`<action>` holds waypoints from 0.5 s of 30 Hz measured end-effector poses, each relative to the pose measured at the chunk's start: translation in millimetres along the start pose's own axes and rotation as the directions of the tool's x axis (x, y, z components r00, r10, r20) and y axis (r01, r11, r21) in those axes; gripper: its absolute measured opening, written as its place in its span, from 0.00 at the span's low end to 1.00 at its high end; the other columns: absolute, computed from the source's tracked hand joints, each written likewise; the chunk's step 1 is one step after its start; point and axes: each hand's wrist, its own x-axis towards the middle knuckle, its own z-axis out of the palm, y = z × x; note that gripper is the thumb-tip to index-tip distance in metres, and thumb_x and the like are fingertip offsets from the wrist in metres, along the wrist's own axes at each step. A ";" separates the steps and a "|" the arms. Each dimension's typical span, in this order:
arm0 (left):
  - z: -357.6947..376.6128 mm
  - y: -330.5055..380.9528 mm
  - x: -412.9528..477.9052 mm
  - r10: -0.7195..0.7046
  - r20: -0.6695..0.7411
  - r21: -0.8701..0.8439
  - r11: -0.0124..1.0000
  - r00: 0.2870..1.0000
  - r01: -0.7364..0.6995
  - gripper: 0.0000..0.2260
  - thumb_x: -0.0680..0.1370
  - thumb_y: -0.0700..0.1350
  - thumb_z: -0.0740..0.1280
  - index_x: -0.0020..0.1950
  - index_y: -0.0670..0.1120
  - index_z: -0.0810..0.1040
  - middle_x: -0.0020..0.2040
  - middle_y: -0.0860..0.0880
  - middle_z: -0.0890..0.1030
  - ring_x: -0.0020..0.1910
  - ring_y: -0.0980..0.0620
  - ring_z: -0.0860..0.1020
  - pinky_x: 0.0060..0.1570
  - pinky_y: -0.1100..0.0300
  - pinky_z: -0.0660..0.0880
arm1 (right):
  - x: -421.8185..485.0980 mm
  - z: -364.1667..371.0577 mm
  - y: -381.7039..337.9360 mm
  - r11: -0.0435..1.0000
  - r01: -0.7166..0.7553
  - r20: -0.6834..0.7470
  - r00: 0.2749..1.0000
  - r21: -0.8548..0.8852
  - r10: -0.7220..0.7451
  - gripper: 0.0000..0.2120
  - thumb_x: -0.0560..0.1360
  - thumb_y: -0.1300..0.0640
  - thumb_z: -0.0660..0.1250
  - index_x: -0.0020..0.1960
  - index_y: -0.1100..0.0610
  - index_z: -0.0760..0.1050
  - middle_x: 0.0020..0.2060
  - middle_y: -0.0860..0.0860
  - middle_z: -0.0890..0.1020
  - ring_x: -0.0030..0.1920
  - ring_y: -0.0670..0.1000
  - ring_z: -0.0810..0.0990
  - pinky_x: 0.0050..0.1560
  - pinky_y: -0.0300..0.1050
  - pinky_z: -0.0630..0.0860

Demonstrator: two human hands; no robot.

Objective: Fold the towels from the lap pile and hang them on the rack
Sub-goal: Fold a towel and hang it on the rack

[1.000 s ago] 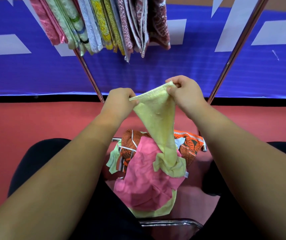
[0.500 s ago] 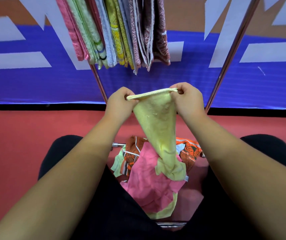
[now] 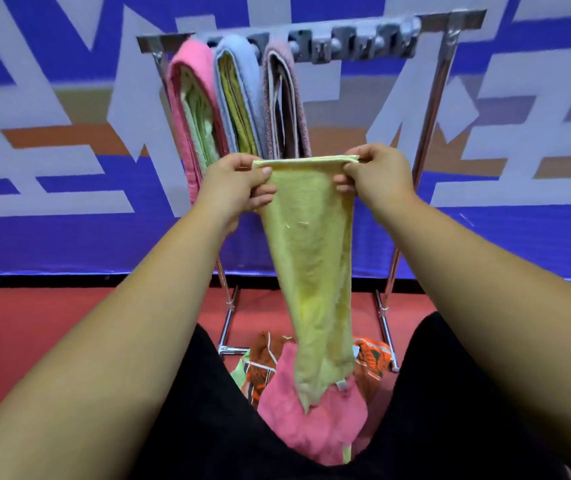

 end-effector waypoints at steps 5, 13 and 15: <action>8.6 87.2 8.2 0.131 0.004 -0.071 0.989 0.991 -0.130 0.07 0.82 0.33 0.69 0.53 0.45 0.77 0.47 0.44 0.83 0.48 0.45 0.88 0.51 0.51 0.86 | 7.7 -10.3 -86.8 0.997 0.078 -0.046 0.996 0.021 -0.077 0.13 0.77 0.70 0.67 0.46 0.52 0.80 0.41 0.52 0.84 0.40 0.52 0.88 0.53 0.56 0.87; 7.0 192.6 4.6 0.363 -0.045 0.067 0.931 0.931 -0.360 0.05 0.80 0.40 0.75 0.54 0.39 0.83 0.53 0.39 0.85 0.54 0.44 0.88 0.51 0.52 0.86 | 7.6 -36.6 -186.4 0.953 0.303 0.008 0.953 -0.016 -0.303 0.08 0.81 0.66 0.68 0.55 0.57 0.83 0.47 0.54 0.86 0.44 0.49 0.89 0.52 0.46 0.87; 6.2 213.0 0.4 0.394 -0.063 0.091 0.917 0.917 -0.387 0.07 0.81 0.40 0.74 0.56 0.38 0.83 0.53 0.39 0.86 0.51 0.46 0.88 0.50 0.53 0.86 | 7.1 -39.3 -205.5 0.944 0.331 0.034 0.943 0.021 -0.331 0.06 0.83 0.66 0.68 0.55 0.58 0.82 0.47 0.56 0.86 0.42 0.48 0.89 0.49 0.42 0.86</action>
